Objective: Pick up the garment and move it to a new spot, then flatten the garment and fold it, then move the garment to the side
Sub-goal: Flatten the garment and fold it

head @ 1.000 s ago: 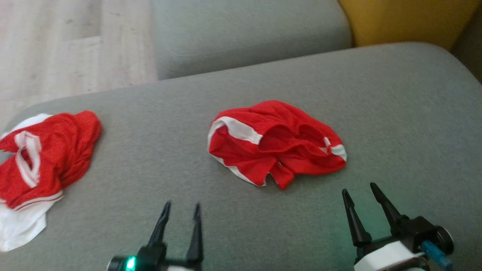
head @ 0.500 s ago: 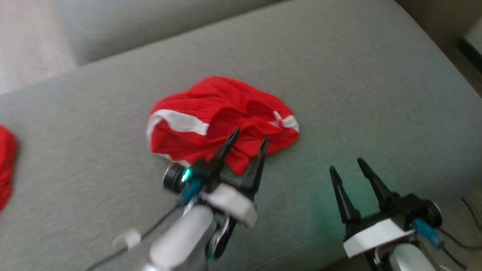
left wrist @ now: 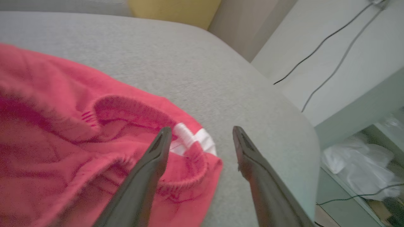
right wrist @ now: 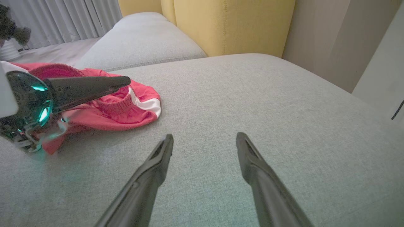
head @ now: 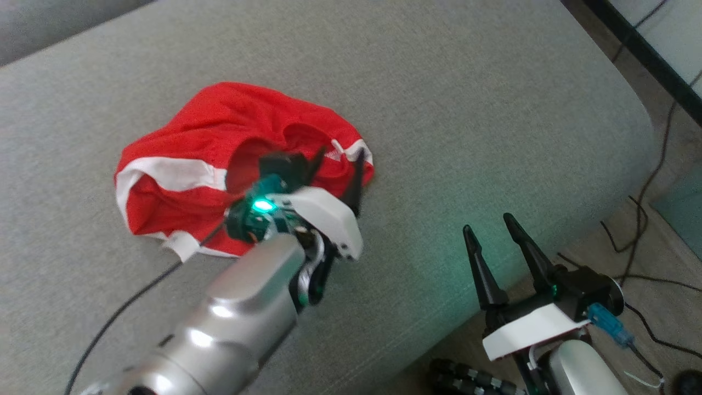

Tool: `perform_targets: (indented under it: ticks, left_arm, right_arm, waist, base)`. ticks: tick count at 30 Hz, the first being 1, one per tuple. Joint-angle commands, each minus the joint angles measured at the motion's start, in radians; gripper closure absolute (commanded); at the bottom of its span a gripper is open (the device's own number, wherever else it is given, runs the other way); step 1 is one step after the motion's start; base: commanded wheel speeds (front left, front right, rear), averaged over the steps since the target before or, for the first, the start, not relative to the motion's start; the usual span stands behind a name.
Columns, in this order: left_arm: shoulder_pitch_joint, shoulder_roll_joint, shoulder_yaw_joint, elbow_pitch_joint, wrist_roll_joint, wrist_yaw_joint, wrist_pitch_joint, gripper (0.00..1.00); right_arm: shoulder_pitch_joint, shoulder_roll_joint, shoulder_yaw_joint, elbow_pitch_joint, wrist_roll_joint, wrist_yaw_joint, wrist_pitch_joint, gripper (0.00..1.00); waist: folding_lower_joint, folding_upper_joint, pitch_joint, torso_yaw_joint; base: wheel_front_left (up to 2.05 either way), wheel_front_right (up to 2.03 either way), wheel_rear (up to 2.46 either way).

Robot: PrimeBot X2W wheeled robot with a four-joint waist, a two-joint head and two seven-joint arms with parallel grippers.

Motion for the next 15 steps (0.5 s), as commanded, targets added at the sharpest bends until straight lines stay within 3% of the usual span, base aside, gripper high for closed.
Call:
perform_targets:
  ticks: [1,4,9,10,11,13,15]
  left_arm:
    - [-0.049,0.001,0.015,-0.013,-0.010,0.010,-0.004,0.00]
    - [-0.088,0.001,-0.024,0.039,-0.063,0.045,-0.016,0.00]
    - [-0.125,0.001,-0.090,0.079,-0.160,0.051,-0.021,0.00]
    - [-0.132,0.001,-0.107,0.086,-0.174,0.051,-0.021,0.05]
    - [-0.144,0.001,-0.136,0.096,-0.199,0.051,-0.023,0.55]
    - [-0.156,0.001,-0.163,0.107,-0.225,0.047,-0.020,0.95]
    - [-0.168,0.001,-0.185,0.120,-0.248,0.046,-0.026,1.00]
  right_arm:
    - [-0.023,-0.003,0.015,-0.027,0.004,0.007,-0.004,0.00]
    - [-0.025,0.004,0.011,-0.028,0.003,0.007,-0.004,0.00]
    - [-0.027,0.013,-0.005,-0.031,0.002,0.007,-0.004,0.00]
    - [-0.026,0.015,-0.007,-0.032,0.002,0.007,-0.004,0.00]
    - [-0.023,0.017,-0.011,-0.032,0.000,0.007,-0.004,0.00]
    - [-0.020,0.019,-0.016,-0.032,-0.001,0.007,-0.004,0.00]
    - [-0.017,0.020,-0.022,-0.033,-0.001,0.007,-0.004,0.00]
  waist:
    - [-0.0003,0.0000,0.015,-0.014]
    - [-0.0003,0.0000,0.023,-0.017]
    - [-0.0003,0.0000,0.029,-0.021]
    - [-0.0003,0.0000,0.028,-0.021]
    - [-0.0003,0.0000,0.025,-0.021]
    - [-0.0003,0.0000,0.021,-0.022]
    - [-0.0003,0.0000,0.016,-0.022]
  base:
    - [0.00,0.00,0.00]
    - [0.00,0.00,0.00]
    - [0.00,0.00,0.00]
    - [0.00,0.00,0.00]
    - [0.00,0.00,0.00]
    - [0.00,0.00,0.00]
    - [0.00,0.00,0.00]
